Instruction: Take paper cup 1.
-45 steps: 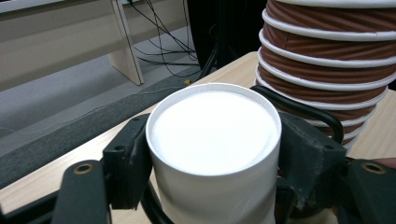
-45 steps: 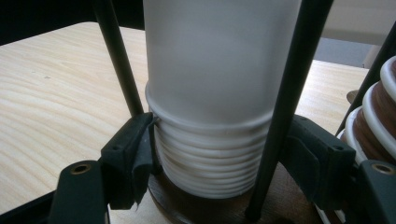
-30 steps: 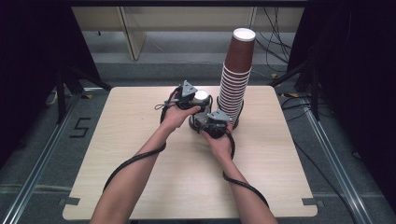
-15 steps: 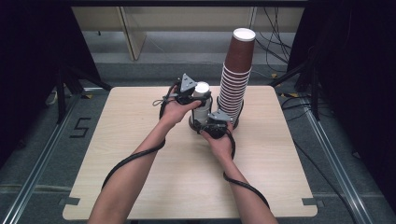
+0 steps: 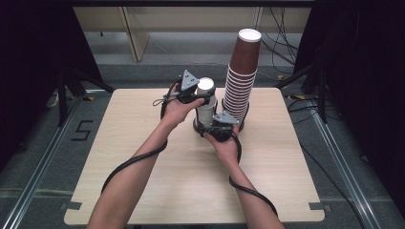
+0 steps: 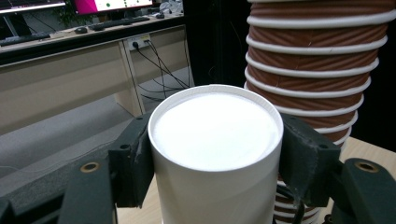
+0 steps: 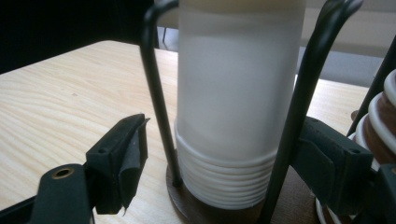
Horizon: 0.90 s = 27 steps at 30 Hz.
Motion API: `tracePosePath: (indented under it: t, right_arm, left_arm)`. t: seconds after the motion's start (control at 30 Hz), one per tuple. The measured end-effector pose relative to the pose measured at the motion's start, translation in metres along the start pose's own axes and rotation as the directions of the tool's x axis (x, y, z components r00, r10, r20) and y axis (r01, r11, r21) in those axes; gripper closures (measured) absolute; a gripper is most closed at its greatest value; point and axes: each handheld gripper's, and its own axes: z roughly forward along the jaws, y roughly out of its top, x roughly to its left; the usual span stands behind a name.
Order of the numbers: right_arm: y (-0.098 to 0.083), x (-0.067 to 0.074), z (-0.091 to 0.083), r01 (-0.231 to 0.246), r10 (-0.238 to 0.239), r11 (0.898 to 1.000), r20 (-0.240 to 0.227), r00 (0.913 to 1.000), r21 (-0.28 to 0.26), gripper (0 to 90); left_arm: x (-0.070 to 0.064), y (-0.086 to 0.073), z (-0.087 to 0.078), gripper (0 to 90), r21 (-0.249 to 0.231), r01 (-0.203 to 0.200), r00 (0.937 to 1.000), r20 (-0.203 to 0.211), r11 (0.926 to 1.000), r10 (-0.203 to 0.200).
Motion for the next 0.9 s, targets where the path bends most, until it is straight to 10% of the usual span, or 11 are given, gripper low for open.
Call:
tracePosePath:
  t: [0.9]
  right_arm:
    - [-0.002, -0.023, -0.077, 0.106, -0.106, 0.994, -0.077, 0.9914, -0.001, 16.4]
  left_arm:
    - [-0.025, -0.009, -0.062, 33.4, -0.006, 0.027, 0.9996, 0.012, 0.9996, -0.027]
